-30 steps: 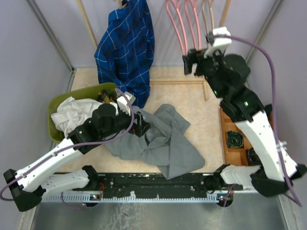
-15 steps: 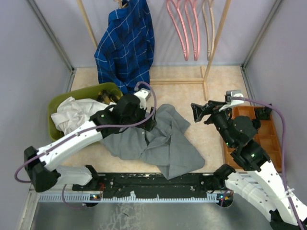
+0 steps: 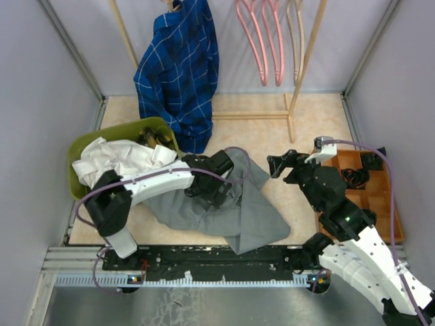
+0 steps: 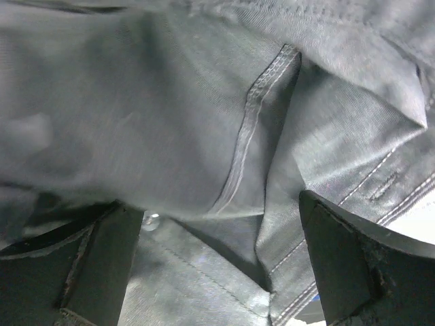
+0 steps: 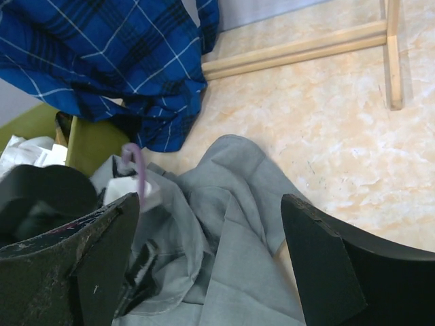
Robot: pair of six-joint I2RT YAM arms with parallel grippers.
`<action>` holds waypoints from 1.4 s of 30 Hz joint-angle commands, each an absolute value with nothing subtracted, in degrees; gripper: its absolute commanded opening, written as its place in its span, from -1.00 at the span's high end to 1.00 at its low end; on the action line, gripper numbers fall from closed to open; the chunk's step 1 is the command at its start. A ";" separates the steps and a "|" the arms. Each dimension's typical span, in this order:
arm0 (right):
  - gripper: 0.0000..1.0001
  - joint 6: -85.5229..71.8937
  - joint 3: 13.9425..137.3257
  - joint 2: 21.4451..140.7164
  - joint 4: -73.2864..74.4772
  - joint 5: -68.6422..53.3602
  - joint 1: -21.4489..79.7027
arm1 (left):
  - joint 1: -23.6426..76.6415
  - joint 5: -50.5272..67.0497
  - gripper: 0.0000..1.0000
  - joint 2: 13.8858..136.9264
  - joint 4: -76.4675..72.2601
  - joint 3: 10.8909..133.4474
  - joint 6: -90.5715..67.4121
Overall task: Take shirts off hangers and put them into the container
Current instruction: Pick up the shirt from the center of the board.
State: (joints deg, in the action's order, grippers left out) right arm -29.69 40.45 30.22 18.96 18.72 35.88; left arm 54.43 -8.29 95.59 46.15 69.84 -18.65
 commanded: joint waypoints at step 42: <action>-0.77 -32.10 40.84 28.36 21.16 24.28 36.07 | 57.68 -10.95 -0.07 92.32 17.55 65.88 -18.67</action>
